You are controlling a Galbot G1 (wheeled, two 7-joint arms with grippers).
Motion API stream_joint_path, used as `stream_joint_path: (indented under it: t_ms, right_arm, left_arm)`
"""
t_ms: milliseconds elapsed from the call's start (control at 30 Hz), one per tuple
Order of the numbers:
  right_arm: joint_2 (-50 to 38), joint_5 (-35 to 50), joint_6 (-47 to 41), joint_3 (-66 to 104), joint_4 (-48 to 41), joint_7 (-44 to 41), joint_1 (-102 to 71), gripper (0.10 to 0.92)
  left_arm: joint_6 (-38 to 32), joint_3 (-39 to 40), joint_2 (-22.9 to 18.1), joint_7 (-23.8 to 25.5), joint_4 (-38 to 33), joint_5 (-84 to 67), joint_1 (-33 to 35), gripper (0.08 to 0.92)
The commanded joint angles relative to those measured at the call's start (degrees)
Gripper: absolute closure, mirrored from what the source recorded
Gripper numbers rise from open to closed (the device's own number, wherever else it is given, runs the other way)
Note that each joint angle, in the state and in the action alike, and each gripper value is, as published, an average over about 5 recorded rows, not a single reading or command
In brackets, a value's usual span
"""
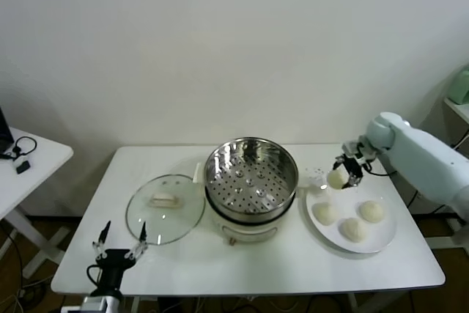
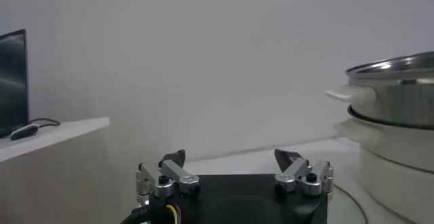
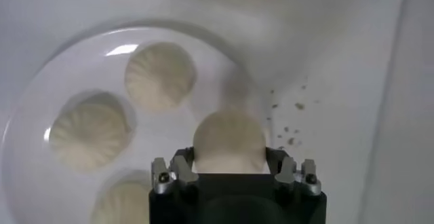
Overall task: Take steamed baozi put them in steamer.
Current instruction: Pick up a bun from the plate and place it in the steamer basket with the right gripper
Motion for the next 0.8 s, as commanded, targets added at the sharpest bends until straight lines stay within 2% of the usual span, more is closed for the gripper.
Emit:
stream_joint_path:
  t_ms: [33,200,367,800]
  right_arm:
    - [-3.36,2.61,5.08,-14.42,18.73,-0.31,20.49,0.338]
    - [0.13,-2.79,8.33,-15.14,25.62,-0.32,23.72,0.338]
    - [5.41,-7.48,9.77,-13.44,27.63,-0.09,21.39,0.338]
    - [20.19,-18.4,14.13,-10.06,17.21,0.73,10.87,0.338]
  left_arm:
    - [0.06,-0.2,0.18,0.07,-0.37,0.18,0.49,0.177]
    - [0.13,-0.19,-0.04,0.06,-0.63,0.51,0.8,0.177]
    - [0.25,-0.03,-0.22,0.05,-0.99,0.84,1.03,0.177]
    - [1.26,0.53,-1.19,0.06,-2.02,2.06,0.35,0.177]
